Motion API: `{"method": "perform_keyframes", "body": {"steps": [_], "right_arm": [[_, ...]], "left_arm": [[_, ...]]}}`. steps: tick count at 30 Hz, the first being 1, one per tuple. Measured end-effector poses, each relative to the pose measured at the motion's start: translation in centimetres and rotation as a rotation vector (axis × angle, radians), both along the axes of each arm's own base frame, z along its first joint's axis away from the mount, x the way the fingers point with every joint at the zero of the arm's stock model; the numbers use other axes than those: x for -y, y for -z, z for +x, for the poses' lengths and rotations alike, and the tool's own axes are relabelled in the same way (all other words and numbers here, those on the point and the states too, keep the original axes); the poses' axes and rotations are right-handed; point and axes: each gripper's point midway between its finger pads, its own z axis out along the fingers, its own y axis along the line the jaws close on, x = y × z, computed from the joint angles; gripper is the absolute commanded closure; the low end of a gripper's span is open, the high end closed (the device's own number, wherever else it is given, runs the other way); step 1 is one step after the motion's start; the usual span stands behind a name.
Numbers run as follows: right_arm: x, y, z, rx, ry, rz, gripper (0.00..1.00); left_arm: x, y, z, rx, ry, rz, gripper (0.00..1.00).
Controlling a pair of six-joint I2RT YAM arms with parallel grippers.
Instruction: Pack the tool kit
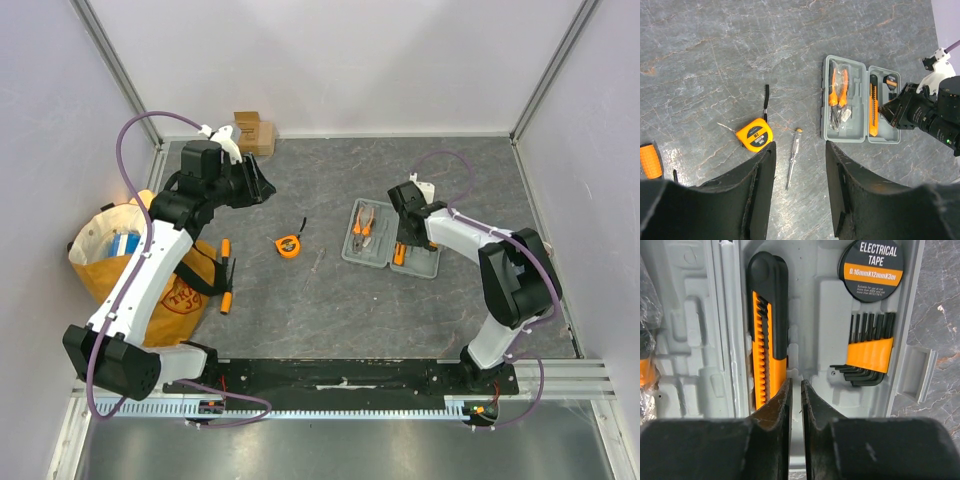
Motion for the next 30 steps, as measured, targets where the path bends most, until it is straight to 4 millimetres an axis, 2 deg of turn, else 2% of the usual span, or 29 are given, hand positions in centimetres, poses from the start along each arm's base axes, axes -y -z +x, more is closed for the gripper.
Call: {"method": "perform_keyframes", "body": {"steps": [13,22,30], "right_arm": [[-0.6,-1.6,1.5,0.05,-0.013,0.02,0.82],[-1.0,-0.6,1.5,0.027,-0.031,0.021,0.85],[-1.0,-0.3,1.7,0.026,-0.033,0.021,0.96]], "left_arm": [[0.0,0.1,0.0,-0.002,0.0,0.001,0.5],[0.1,0.6,0.3,-0.018,0.0,0.005,0.5],[0.1,0.8,0.3,-0.021,0.0,0.006,0.5]]}}
